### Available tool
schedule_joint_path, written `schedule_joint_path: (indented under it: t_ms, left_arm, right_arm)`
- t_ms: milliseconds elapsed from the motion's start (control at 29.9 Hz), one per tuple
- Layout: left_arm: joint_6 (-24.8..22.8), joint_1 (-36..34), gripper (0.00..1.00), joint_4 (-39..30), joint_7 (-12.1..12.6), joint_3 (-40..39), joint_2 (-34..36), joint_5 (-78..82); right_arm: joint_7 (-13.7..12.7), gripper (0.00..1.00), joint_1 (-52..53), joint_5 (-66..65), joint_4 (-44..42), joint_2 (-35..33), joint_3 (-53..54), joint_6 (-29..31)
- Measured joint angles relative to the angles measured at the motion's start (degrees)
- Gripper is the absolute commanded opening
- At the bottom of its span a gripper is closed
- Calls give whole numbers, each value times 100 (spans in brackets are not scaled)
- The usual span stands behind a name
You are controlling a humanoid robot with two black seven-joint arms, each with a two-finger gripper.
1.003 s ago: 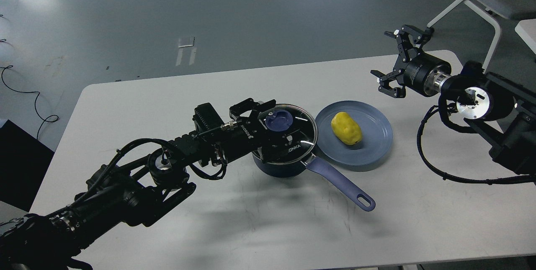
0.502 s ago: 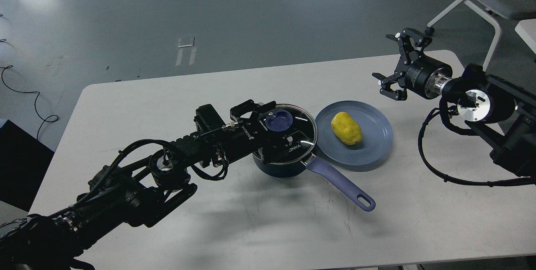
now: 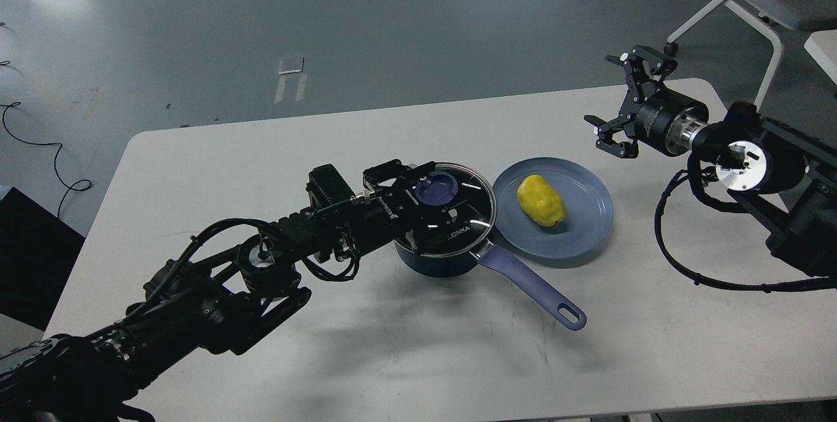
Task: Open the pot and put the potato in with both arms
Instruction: 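Lower the left gripper and grasp the blue knob of the lid, then lift the lid off the saucepan and set it on the table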
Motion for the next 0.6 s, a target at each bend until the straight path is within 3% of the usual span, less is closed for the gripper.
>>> schedule_joint_path:
  t_ms: [67,134,602]
  left_arm:
    - [-1,0,36,20,-1,0,2,-1]
    - [-5,0,26,26,-6,1,3,-1]
    - [-8,-102,23,-101,-79,-9,72,-381]
  right_arm:
    - [0,100,0,0,0,0,-7,0]
    - [0,100,2,0,0,0,-13,0]
    - [0,100,9,0,-14,5,-45,0]
